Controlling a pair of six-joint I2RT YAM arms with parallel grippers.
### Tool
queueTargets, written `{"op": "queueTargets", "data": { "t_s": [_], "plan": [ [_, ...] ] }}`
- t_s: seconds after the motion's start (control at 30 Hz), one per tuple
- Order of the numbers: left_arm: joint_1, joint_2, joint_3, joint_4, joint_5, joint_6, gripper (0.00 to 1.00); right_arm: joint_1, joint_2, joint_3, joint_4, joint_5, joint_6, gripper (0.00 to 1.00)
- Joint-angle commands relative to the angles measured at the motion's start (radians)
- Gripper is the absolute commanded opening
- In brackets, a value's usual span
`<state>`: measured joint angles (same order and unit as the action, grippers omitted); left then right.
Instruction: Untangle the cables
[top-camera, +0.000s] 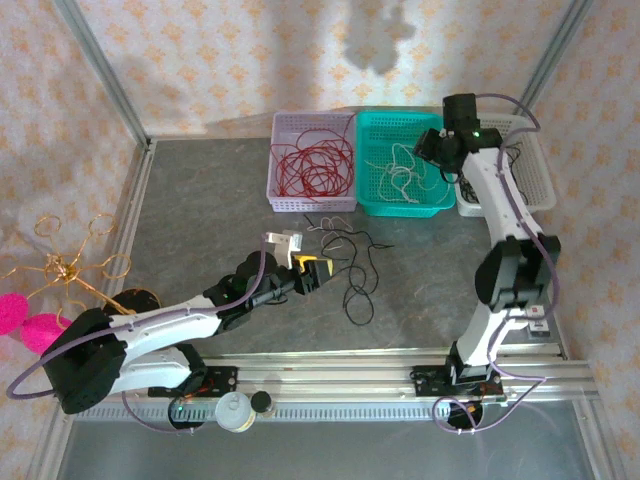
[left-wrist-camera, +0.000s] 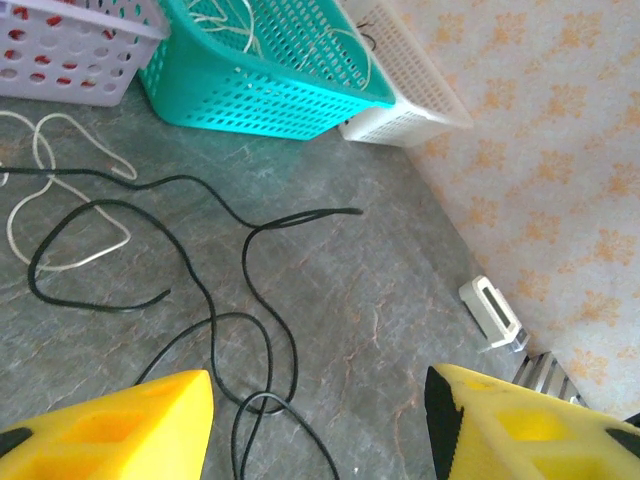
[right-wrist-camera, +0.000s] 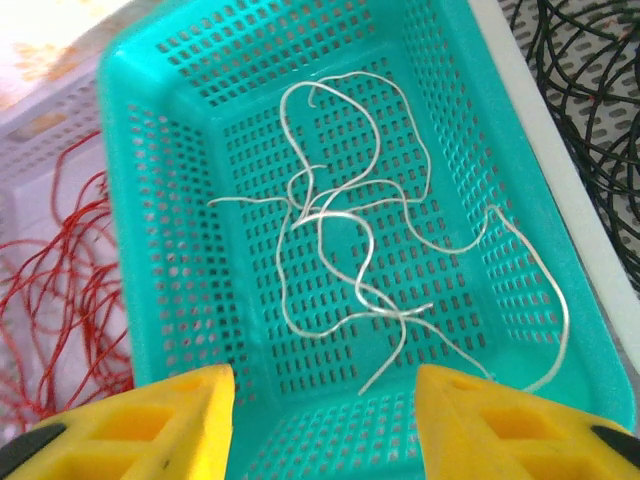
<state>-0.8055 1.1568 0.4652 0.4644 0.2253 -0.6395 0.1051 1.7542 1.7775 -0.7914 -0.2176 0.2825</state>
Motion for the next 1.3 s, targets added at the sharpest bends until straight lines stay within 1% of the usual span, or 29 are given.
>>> {"op": "queueTargets", "data": {
  "t_s": [0.0,0.1,0.2,0.3,0.37,0.43,0.5,0.6,0.67,0.77,0.87,0.97,1.07,1.17,1.27],
  "plan": [
    [-0.008,-0.05,0.02,-0.081,-0.035,-0.023,0.58,0.073,-0.165,-0.145,0.046,-0.077,-0.034,0.5],
    [-0.002,-0.096,0.005,-0.152,-0.047,-0.05,0.58,0.15,-0.277,-0.342,0.09,-0.058,0.002,0.5],
    [0.009,-0.134,0.003,-0.238,-0.049,-0.064,0.58,0.174,-0.36,-0.533,0.119,-0.109,0.078,0.51],
    [0.026,-0.173,0.007,-0.323,-0.057,-0.07,0.58,0.187,-0.426,-0.69,0.173,-0.13,0.132,0.56],
    [0.039,-0.205,0.006,-0.357,-0.064,-0.075,0.58,0.186,-0.447,-0.766,0.221,-0.146,0.177,0.58],
    [0.051,-0.235,0.001,-0.377,-0.07,-0.08,0.58,0.187,-0.453,-0.83,0.303,-0.192,0.248,0.59],
    [0.063,-0.258,-0.001,-0.394,-0.076,-0.084,0.58,0.185,-0.443,-0.885,0.395,-0.247,0.363,0.59],
    [0.065,-0.273,-0.002,-0.403,-0.078,-0.09,0.58,0.186,-0.416,-0.942,0.501,-0.284,0.542,0.59],
    [0.066,-0.279,-0.004,-0.401,-0.075,-0.095,0.58,0.186,-0.405,-0.972,0.56,-0.293,0.632,0.59],
    [0.066,-0.287,-0.011,-0.395,-0.077,-0.101,0.58,0.186,-0.394,-1.01,0.63,-0.296,0.719,0.56],
    [0.065,-0.295,-0.018,-0.39,-0.082,-0.104,0.58,0.186,-0.381,-1.043,0.669,-0.288,0.765,0.55],
    [0.065,-0.298,-0.026,-0.376,-0.083,-0.104,0.58,0.188,-0.366,-1.08,0.737,-0.292,0.803,0.48],
    [0.065,-0.286,-0.024,-0.368,-0.078,-0.101,0.58,0.186,-0.352,-1.088,0.776,-0.292,0.819,0.36],
    [0.065,-0.269,-0.016,-0.366,-0.07,-0.09,0.58,0.188,-0.352,-1.087,0.768,-0.258,0.792,0.24],
    [0.065,-0.258,-0.007,-0.363,-0.069,-0.083,0.58,0.189,-0.352,-1.091,0.761,-0.245,0.764,0.14]
  ]
}}
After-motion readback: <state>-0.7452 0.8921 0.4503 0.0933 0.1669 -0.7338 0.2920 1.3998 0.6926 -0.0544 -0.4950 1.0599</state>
